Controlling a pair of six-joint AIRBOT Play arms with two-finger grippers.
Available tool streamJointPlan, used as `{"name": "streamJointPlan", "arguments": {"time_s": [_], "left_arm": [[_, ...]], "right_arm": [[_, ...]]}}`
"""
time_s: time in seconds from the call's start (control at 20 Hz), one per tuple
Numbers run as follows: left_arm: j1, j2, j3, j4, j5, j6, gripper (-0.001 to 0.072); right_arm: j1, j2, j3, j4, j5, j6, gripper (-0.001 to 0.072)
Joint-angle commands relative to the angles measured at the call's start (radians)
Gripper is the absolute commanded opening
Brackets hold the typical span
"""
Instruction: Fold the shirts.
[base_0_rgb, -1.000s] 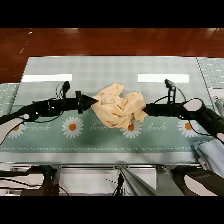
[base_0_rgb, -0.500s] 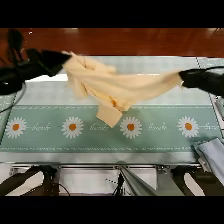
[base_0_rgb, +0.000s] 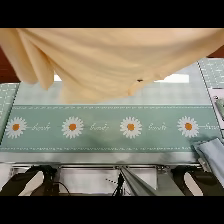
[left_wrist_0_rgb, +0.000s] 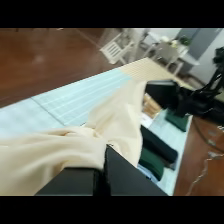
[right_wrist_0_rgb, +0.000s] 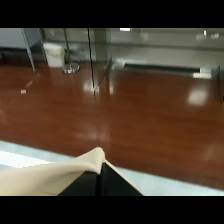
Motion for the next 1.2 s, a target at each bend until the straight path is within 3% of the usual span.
{"name": "streamJointPlan", "arguments": {"time_s": [0.0, 0.15, 0.25, 0.35, 0.45, 0.65, 0.8, 0.95, 1.15], "left_arm": [[0.002, 0.052, 0.106, 0.127, -0.067, -0.126, 0.0021], [0.0, 0.065, 0.106, 0.213, -0.191, -0.193, 0.0021], [0.0, 0.065, 0.098, 0.296, -0.248, -0.23, 0.0021], [-0.003, 0.065, 0.047, 0.309, -0.264, -0.233, 0.0021], [-0.038, 0.065, -0.044, 0.312, -0.246, -0.232, 0.0021], [-0.192, 0.064, -0.318, 0.37, -0.095, -0.181, 0.0021], [-0.293, 0.041, -0.562, 0.472, 0.069, -0.144, 0.0021], [-0.302, -0.018, -0.75, 0.5, 0.208, -0.142, 0.0022], [-0.303, -0.131, -0.854, 0.512, 0.294, -0.142, 0.0022]], "right_arm": [[0.0, 0.005, 0.148, -0.018, 0.069, 0.045, 0.0018], [0.0, 0.004, 0.218, -0.025, 0.107, 0.1, 0.0018], [0.0, 0.003, 0.229, -0.112, 0.146, 0.111, 0.0018], [0.0, -0.028, 0.229, -0.226, 0.193, 0.137, 0.0018], [0.0, -0.103, 0.229, -0.224, 0.239, 0.137, 0.0018], [0.004, -0.327, 0.229, -0.061, 0.241, 0.12, 0.0018], [0.058, -0.505, 0.229, -0.129, 0.209, 0.105, 0.0018], [0.112, -0.681, 0.229, -0.254, 0.171, 0.109, 0.0018], [0.113, -0.885, 0.229, -0.278, 0.148, 0.237, 0.0019]]}}
